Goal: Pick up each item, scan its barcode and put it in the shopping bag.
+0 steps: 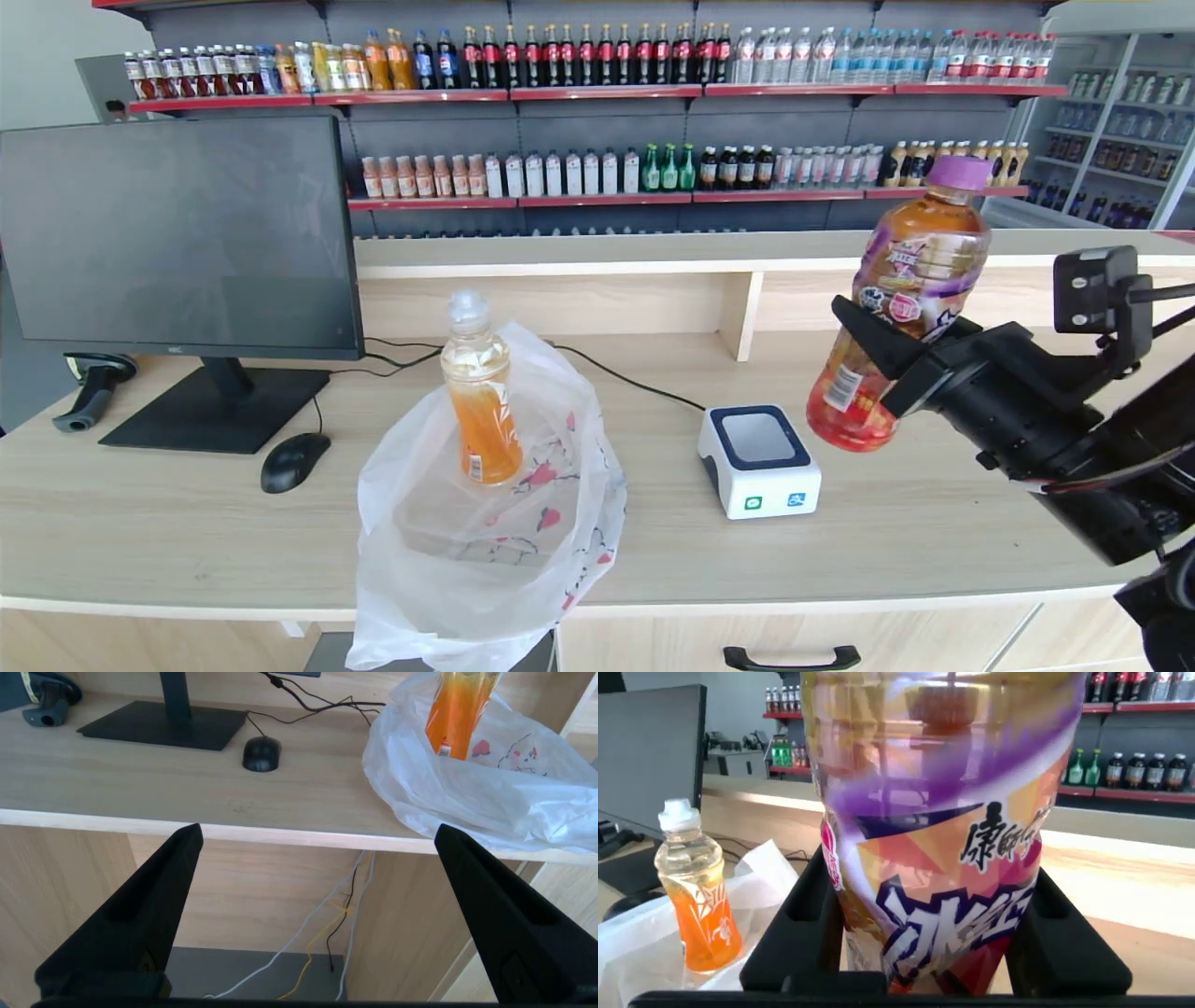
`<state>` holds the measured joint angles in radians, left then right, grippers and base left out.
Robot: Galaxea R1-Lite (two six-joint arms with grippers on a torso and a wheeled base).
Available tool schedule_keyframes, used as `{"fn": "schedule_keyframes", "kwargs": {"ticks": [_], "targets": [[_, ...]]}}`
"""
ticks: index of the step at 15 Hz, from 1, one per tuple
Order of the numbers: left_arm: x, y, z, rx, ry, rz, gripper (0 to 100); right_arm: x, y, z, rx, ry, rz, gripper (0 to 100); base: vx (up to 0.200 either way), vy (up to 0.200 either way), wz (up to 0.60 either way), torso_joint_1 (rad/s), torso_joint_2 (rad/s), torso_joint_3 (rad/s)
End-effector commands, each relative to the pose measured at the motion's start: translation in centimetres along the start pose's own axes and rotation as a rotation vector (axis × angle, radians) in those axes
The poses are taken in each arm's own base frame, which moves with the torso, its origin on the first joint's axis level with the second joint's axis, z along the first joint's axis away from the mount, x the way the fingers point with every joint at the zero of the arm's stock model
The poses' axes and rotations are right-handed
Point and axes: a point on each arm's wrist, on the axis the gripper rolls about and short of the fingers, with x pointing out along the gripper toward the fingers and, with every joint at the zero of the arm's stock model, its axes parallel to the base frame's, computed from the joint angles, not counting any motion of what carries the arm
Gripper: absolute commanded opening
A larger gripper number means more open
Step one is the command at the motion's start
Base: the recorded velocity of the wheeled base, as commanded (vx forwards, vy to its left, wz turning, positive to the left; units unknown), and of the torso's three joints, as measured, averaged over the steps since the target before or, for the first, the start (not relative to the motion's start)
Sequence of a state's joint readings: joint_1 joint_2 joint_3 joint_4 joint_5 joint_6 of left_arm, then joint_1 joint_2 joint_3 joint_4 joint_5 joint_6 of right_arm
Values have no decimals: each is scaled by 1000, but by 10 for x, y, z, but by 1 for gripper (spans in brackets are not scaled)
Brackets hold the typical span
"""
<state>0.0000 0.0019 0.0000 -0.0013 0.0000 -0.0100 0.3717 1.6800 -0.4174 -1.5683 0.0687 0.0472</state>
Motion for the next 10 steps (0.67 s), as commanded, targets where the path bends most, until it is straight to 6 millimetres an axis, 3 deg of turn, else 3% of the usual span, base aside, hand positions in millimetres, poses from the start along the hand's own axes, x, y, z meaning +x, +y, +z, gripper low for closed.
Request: {"fn": "schedule_keyframes", "kwargs": {"ticks": [1,3,8,10], "targets": [[0,0,0,-1,-1,0,100,3,-3,-26,27,92,-44,0,0,0,0,0,0,0],[0,0,0,-1,-1,0,100,4,-3,-23,10,75,-107,0,0,0,0,0,0,0],[0,0,0,1,-1,-2,100,6,30,-21,9,65,-1,0,0,0,0,0,0,0],[0,0,0,1,-1,-2,100,6,28,-17,3,50,-11,0,0,0,0,0,0,0]]}}
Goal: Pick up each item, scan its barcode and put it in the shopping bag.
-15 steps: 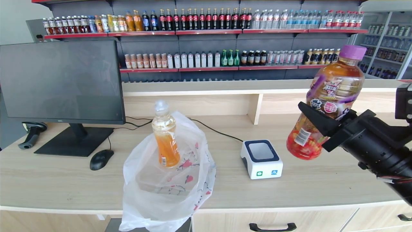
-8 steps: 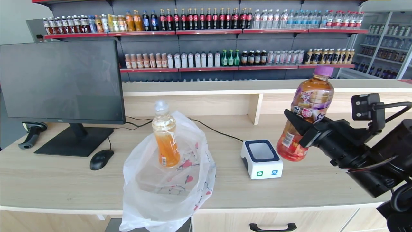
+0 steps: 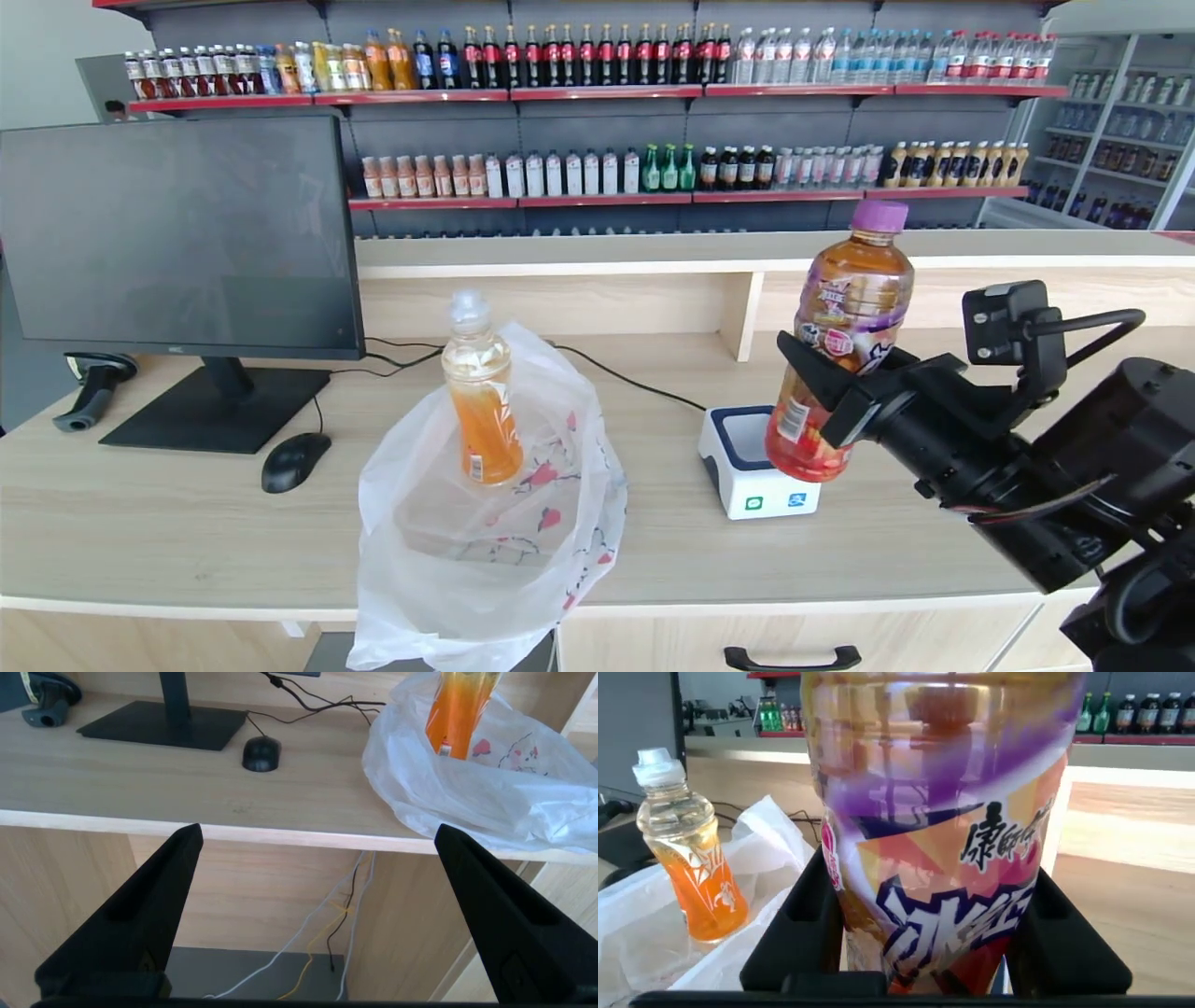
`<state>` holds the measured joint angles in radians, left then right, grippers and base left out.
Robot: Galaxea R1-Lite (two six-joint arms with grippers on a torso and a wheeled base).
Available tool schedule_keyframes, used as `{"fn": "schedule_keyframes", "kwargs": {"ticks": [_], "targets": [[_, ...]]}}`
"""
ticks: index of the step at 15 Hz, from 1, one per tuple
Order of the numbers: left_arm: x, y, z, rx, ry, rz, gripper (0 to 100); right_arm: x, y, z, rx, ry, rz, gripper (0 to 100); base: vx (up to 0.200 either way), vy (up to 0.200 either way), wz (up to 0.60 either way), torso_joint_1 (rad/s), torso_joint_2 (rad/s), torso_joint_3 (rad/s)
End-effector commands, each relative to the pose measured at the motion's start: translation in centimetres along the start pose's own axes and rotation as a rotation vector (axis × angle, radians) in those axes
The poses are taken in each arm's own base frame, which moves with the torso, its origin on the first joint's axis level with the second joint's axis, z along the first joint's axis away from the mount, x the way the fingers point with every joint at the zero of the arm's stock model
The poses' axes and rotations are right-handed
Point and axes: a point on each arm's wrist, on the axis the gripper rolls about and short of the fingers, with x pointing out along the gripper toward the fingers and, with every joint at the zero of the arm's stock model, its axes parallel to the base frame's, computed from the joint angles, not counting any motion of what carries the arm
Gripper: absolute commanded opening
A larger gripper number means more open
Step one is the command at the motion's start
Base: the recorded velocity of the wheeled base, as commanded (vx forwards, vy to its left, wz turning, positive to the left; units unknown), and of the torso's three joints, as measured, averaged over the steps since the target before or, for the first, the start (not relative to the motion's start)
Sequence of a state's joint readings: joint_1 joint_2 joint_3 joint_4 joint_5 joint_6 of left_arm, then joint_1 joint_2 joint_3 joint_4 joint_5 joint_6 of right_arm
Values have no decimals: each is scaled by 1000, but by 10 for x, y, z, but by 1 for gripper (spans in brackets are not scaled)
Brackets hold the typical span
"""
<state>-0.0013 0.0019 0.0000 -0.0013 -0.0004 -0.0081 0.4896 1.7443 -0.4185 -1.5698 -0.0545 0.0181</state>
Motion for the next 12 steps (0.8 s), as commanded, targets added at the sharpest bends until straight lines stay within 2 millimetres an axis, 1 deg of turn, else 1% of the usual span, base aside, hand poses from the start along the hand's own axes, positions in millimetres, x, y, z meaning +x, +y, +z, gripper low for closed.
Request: {"fn": "schedule_keyframes", "kwargs": {"ticks": [1,2,5,8,12], "targets": [[0,0,0,0,-1,0,100,0,-1,3,0,-14,-5,0,0,0,0,0,0,0],[0,0,0,0,-1,-1,100,0,-1,4,0,-17,-7,0,0,0,0,0,0,0],[0,0,0,-1,-1,-1,100,1,0,2,5,-11,-2,0,-200,0,0,6,6,1],[0,0,0,-1,-1,0,100,0,0,1,13,-6,-2,0,0,0,0,0,0,0],[0,0,0,-1,-1,2,100,-2,-1,3,22,-8,-4,0,0,200,0,5,0,5]]}}
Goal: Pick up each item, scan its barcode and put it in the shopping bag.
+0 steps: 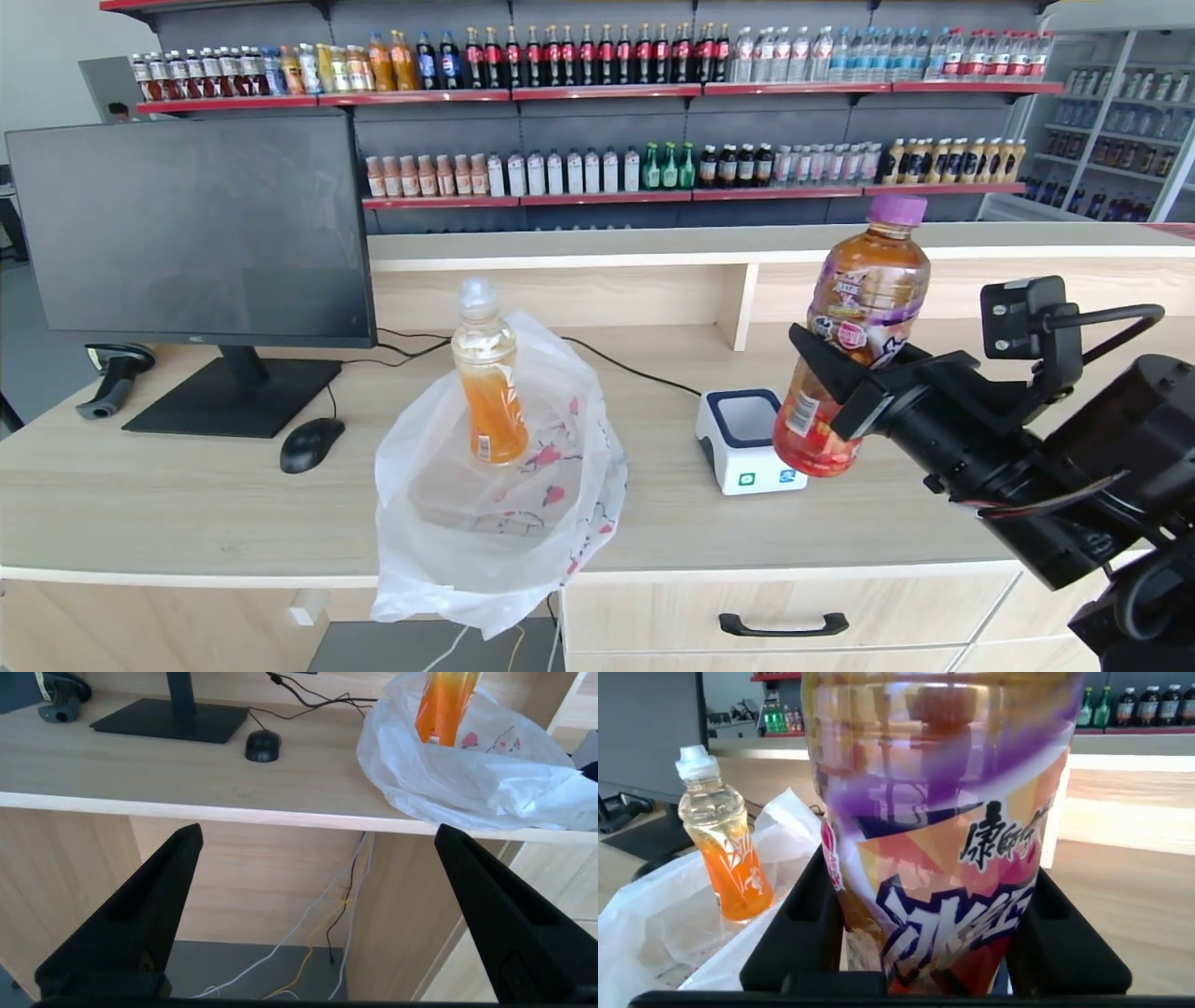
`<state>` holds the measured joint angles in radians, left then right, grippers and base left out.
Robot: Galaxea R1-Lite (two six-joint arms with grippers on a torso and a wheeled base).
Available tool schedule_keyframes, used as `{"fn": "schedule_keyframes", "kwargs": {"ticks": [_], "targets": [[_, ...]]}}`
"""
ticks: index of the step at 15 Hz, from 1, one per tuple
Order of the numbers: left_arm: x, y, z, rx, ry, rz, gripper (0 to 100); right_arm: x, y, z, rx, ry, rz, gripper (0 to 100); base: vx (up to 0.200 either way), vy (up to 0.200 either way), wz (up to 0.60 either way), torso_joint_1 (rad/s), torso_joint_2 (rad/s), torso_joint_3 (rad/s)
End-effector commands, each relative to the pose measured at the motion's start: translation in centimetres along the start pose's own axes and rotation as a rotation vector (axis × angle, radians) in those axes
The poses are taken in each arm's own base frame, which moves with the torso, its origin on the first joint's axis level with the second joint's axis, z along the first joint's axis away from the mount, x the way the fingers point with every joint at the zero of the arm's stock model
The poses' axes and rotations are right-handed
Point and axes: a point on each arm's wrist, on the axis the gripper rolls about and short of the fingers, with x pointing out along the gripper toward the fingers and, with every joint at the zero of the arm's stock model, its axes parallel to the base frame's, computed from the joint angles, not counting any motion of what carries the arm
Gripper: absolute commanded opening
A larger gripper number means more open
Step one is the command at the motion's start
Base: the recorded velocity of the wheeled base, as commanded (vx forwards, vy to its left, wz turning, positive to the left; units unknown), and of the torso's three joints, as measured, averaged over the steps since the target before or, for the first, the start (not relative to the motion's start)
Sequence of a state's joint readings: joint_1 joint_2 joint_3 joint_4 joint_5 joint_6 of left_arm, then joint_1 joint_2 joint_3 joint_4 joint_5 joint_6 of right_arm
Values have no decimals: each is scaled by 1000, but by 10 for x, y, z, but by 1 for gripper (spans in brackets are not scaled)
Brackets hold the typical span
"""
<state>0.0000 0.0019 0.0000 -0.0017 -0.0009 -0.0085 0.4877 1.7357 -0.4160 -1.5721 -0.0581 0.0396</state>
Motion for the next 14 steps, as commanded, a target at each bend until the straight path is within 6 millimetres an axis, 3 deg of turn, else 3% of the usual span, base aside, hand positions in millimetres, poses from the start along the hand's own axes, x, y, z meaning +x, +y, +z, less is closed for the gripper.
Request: {"fn": "schedule_keyframes", "kwargs": {"ticks": [1,10,14], "targets": [[0,0,0,-4,0,1,100,-1,0,1,0,-2,0,0,0,200,0,17,12,-2],[0,0,0,1,0,-2,100,5,1,2,-1,-16,4,0,0,200,0,1,4,3],[0,0,0,1,0,-2,100,10,24,-4,14,-3,83,0,0,0,0,0,0,0]]}}
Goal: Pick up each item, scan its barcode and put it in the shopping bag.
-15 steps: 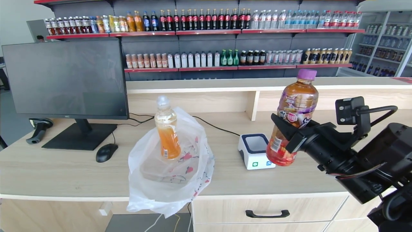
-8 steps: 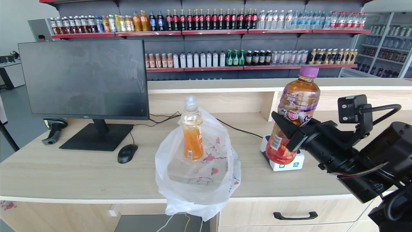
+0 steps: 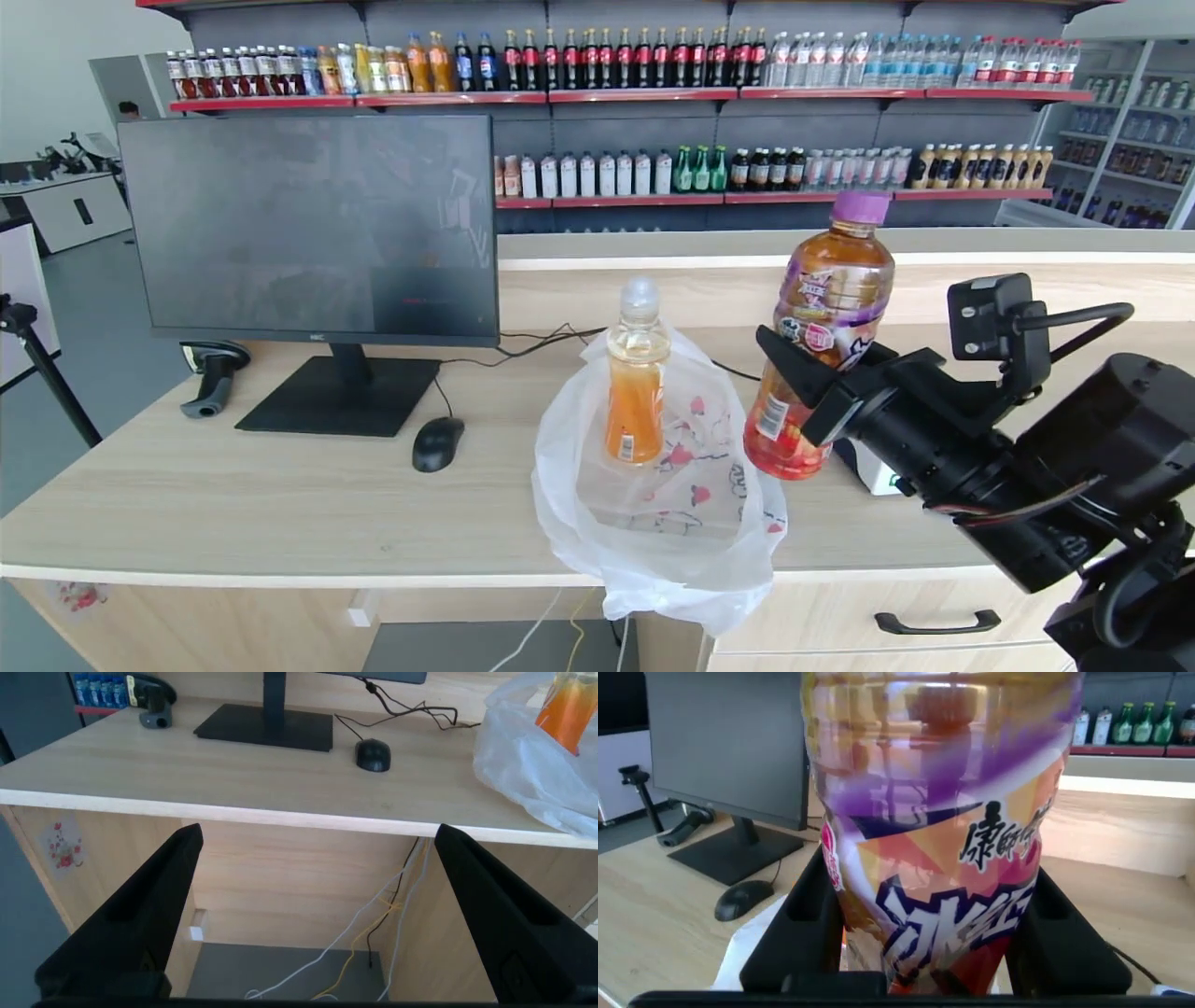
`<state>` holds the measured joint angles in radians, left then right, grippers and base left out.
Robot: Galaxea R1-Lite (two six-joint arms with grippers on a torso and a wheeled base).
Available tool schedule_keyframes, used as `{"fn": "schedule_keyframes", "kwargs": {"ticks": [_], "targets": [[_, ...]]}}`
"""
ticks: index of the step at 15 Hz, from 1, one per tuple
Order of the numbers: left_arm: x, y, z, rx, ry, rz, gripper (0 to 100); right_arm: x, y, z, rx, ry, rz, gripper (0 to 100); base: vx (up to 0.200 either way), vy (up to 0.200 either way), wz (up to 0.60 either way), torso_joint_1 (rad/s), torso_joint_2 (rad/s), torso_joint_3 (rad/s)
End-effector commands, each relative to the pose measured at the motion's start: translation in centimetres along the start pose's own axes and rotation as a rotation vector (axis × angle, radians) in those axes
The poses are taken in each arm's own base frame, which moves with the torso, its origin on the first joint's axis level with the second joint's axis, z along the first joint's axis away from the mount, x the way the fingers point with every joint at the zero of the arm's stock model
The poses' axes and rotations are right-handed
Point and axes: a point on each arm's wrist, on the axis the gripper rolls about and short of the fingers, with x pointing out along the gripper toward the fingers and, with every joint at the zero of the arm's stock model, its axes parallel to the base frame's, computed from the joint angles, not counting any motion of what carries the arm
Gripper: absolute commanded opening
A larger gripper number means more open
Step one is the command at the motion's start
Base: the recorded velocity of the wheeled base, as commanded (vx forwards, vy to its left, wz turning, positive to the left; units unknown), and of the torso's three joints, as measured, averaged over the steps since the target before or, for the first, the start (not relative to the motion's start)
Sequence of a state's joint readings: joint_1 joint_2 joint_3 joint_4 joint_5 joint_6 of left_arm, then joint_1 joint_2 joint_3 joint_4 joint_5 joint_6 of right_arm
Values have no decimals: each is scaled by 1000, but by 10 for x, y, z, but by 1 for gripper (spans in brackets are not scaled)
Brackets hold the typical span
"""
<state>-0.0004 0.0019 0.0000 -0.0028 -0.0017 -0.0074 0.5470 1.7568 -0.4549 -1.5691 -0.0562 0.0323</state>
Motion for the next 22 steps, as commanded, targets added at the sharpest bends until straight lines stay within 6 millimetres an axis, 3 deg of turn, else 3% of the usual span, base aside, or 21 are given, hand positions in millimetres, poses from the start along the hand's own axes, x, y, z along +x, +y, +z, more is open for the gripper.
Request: {"fn": "schedule_keyframes", "kwargs": {"ticks": [1,9,15,22], "targets": [[0,0,0,0,1,-1,100,4,9,-9,2,25,30,0,0,0,0,0,0,0],[0,0,0,0,1,-1,100,45,12,-44,1,51,31,0,0,0,0,0,0,0],[0,0,0,0,1,-1,100,57,12,-69,1,95,27,0,0,0,0,0,0,0],[0,0,0,0,1,-1,100,59,12,-82,-5,127,29,0,0,0,0,0,0,0]]}}
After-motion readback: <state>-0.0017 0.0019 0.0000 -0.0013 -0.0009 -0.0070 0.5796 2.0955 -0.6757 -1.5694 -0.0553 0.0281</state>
